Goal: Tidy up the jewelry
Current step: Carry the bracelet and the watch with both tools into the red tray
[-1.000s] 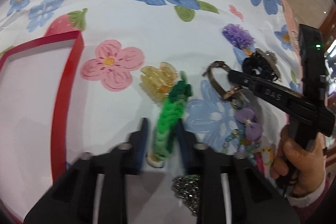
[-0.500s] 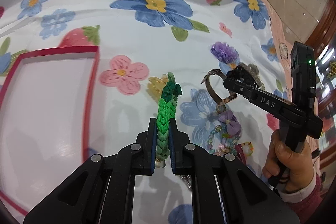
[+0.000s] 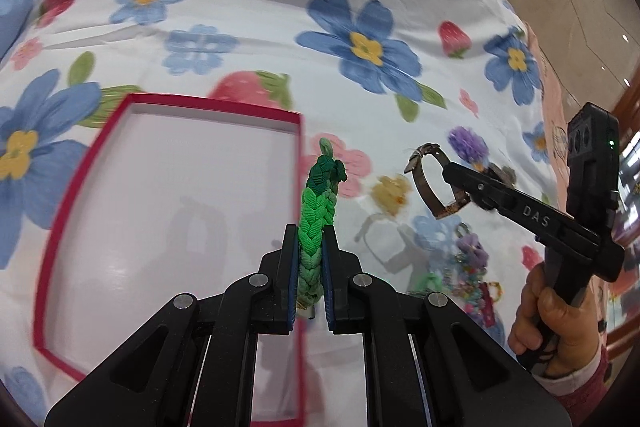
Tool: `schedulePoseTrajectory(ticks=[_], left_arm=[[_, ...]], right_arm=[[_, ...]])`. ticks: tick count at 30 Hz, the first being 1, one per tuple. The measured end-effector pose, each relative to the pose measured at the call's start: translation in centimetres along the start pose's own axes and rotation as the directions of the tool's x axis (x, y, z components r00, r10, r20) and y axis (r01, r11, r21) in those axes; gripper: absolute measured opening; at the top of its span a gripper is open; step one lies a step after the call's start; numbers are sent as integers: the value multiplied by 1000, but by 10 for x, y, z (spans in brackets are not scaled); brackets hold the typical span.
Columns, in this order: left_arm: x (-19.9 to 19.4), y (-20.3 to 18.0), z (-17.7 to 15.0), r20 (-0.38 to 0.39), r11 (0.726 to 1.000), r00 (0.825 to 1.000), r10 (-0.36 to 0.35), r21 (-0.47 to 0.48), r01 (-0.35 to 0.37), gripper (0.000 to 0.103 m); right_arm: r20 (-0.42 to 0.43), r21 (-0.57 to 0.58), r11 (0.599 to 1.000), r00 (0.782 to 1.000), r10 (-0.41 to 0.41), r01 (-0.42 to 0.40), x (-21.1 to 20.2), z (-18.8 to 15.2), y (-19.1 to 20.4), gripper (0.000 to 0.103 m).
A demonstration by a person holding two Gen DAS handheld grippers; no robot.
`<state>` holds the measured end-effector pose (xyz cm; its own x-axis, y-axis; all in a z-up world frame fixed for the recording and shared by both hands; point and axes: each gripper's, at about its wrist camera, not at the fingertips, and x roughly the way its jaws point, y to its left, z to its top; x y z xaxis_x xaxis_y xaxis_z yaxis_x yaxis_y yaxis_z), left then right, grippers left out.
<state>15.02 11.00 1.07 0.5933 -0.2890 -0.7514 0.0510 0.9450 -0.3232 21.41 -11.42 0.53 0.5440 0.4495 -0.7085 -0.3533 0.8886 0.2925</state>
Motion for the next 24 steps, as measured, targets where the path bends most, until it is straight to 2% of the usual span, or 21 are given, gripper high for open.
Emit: schedulePoseTrajectory(ticks=[12,18,24], left_arm=[[-3,69,15,-1,993,998,66,-98,-66,9],[12,97,28,-19,988,997,69,-140,-71,9],[40,124,38,-70,979,995,65,-190,-77,9]], right_arm=[[-45,-66,994,995,88,-91,46,17,64,2],[-93,-103,989,991,93,-102,85,25,88,2],[-152,-146,985,986,70,-93,124,28,103,2]])
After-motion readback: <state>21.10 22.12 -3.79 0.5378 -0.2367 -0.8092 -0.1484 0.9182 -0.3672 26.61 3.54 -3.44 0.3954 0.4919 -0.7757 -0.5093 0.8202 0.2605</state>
